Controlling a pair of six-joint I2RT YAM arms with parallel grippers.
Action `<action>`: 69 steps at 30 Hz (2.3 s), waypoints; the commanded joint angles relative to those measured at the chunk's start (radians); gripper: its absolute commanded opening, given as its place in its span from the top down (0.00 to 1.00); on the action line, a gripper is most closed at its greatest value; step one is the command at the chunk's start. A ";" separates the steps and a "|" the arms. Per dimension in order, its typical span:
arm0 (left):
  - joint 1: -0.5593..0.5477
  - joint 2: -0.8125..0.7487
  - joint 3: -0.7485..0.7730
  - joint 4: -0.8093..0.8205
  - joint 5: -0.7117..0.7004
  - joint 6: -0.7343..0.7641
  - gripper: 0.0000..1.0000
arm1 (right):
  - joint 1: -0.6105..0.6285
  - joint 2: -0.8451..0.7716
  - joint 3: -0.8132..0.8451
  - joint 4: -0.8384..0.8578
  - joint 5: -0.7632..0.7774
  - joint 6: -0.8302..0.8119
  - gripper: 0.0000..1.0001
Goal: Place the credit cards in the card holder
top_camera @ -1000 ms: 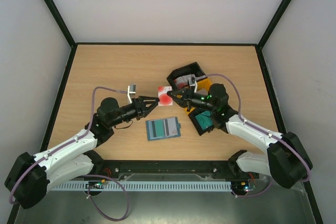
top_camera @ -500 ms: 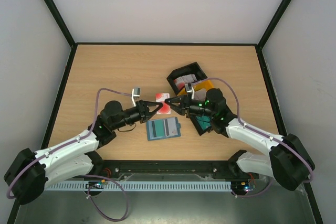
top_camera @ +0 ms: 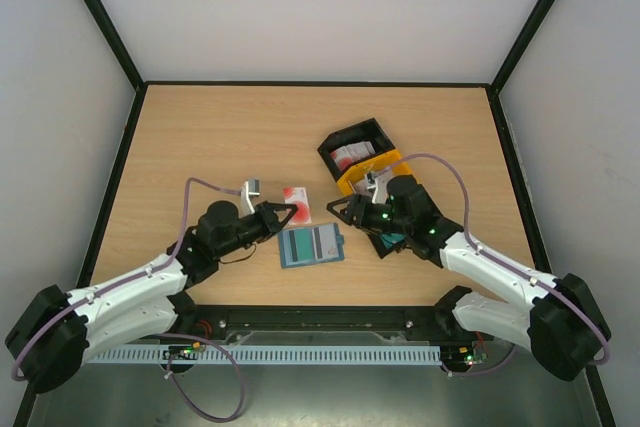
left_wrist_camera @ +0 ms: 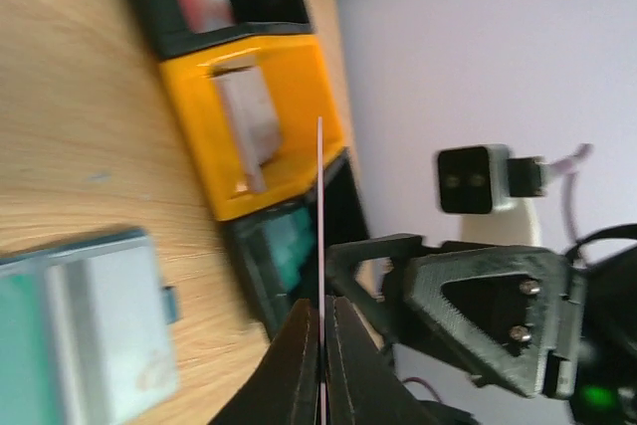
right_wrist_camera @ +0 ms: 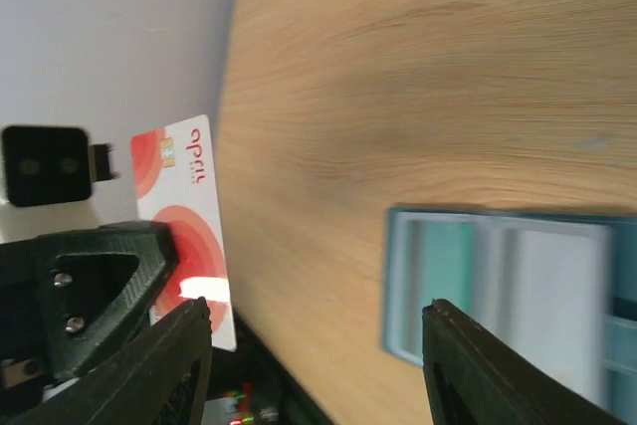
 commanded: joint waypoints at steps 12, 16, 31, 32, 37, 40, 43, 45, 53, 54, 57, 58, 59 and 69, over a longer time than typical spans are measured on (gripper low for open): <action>-0.132 0.059 -0.150 0.019 -0.265 0.041 0.97 | 0.043 0.054 0.033 -0.301 0.422 -0.268 0.45; -0.137 0.168 -0.154 0.105 -0.239 0.033 0.97 | 0.082 0.095 0.057 -0.336 0.546 -0.279 0.45; -0.149 0.331 -0.149 0.255 -0.190 -0.006 0.97 | 0.207 0.282 0.123 -0.367 0.588 -0.322 0.41; -0.149 0.332 -0.150 0.254 -0.190 -0.009 0.97 | 0.215 0.300 0.129 -0.366 0.589 -0.321 0.41; -0.162 0.336 -0.143 0.244 -0.178 -0.042 0.97 | 0.266 0.357 0.144 -0.369 0.604 -0.295 0.43; -0.173 0.331 -0.146 0.211 -0.193 -0.063 0.97 | 0.282 0.374 0.146 -0.368 0.606 -0.279 0.46; -0.179 0.328 -0.158 0.209 -0.194 -0.079 0.97 | 0.289 0.387 0.144 -0.381 0.613 -0.263 0.50; -0.187 0.331 -0.160 0.207 -0.196 -0.088 0.97 | 0.294 0.392 0.140 -0.387 0.614 -0.253 0.52; -0.217 0.382 -0.184 0.277 -0.195 -0.114 0.97 | 0.301 0.405 0.120 -0.374 0.603 -0.231 0.59; -0.218 0.389 -0.184 0.281 -0.196 -0.111 0.97 | 0.301 0.409 0.120 -0.371 0.600 -0.229 0.60; -0.218 0.403 -0.182 0.286 -0.208 -0.097 0.97 | 0.302 0.420 0.121 -0.372 0.606 -0.225 0.62; -0.218 0.408 -0.180 0.287 -0.212 -0.091 0.97 | 0.302 0.422 0.120 -0.372 0.609 -0.223 0.62; -0.218 0.413 -0.178 0.288 -0.213 -0.087 0.97 | 0.302 0.422 0.118 -0.374 0.612 -0.221 0.63; -0.230 0.486 -0.167 0.358 -0.238 -0.054 0.97 | 0.302 0.429 0.099 -0.347 0.600 -0.214 0.65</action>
